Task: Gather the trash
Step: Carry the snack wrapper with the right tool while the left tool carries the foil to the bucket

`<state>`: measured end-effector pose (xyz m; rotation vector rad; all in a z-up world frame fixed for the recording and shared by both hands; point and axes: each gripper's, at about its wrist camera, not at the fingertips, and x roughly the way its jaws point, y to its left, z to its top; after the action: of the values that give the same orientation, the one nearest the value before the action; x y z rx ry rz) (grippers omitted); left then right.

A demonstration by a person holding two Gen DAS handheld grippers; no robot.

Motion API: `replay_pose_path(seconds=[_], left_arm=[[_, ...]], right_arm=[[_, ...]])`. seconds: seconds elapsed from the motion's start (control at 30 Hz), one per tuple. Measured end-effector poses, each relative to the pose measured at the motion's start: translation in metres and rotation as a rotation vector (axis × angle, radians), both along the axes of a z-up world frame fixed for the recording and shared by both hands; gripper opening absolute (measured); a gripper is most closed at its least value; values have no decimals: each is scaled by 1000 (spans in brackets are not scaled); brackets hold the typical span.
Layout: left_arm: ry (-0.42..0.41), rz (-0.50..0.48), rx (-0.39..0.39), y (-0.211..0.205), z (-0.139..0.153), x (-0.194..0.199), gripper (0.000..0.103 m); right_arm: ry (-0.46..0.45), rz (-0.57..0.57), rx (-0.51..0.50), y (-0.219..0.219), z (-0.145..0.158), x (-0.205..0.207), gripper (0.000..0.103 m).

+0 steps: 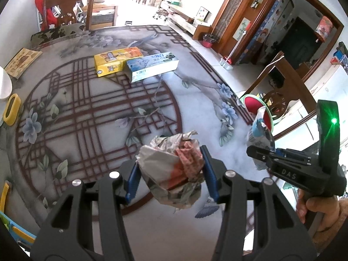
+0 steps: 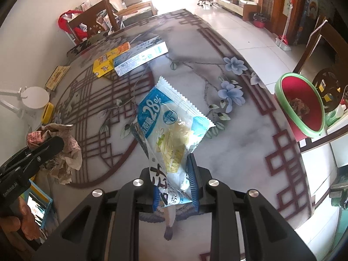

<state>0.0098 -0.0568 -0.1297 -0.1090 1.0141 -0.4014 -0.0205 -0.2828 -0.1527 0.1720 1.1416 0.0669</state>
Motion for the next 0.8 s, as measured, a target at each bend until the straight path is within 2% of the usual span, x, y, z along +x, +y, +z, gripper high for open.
replay_pose_path(seconds=[0.23,0.6,0.67,0.7,0.73,0.77,0.8], left_arm=[[-19,-28,-8,-26,9,9,49],[-25,-105,-11,-93,14,25,49],[-25,-112,-12,-105,14,27,49],[-29,-111,-12,-111,15,28,49],[-34,-108,-13,-115,16,29,49],[-37,-103,-13,-117,16,30,49],[-38,-96,-12,-118,17,31,49]], right_arm=[[-30,-40,15,-27,15,0,23],[-68,-96,23,-87,31,0,23],[-57,-93,60,-101,28,1,24],[-47,-85,84,-104,26,1,28],[-25,-72,104,-106,22,2,54],[5,-47,120,-105,14,5,70],[5,-23,125,-102,6,6,76]])
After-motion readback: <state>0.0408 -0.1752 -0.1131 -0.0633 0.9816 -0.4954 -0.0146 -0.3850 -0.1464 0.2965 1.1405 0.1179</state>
